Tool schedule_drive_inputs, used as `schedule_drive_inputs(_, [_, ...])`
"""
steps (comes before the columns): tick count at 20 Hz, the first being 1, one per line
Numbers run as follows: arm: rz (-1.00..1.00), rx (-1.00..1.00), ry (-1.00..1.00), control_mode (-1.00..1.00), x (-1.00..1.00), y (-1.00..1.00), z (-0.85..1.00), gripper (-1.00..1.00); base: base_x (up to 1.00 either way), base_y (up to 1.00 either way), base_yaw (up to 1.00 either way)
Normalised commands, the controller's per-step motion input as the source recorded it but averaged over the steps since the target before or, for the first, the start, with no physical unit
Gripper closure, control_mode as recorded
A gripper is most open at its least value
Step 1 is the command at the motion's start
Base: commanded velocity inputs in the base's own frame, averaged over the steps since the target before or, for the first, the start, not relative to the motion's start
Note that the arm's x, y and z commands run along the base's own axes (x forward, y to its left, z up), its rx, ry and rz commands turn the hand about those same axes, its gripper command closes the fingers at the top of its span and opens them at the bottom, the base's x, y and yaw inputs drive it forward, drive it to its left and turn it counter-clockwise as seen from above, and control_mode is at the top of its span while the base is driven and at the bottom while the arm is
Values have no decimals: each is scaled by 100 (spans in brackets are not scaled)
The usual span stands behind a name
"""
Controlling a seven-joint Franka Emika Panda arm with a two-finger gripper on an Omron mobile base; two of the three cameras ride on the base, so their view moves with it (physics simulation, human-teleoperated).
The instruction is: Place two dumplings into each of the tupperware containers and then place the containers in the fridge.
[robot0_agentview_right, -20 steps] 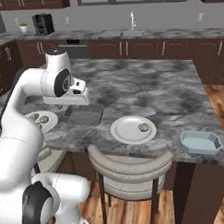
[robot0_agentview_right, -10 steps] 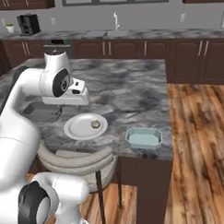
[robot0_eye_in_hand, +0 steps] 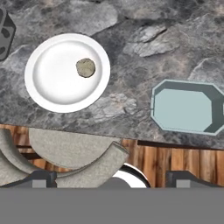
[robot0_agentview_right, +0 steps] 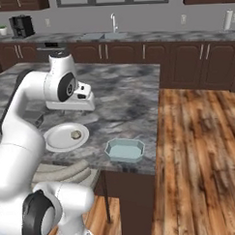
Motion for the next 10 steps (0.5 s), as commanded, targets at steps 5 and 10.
schedule_drive_inputs(5, [0,0,0,-100,0,0,0,-100,19,0,0])
schedule_drive_inputs(10, [2,0,17,-100,87,65,-60,-100,0,0,0])
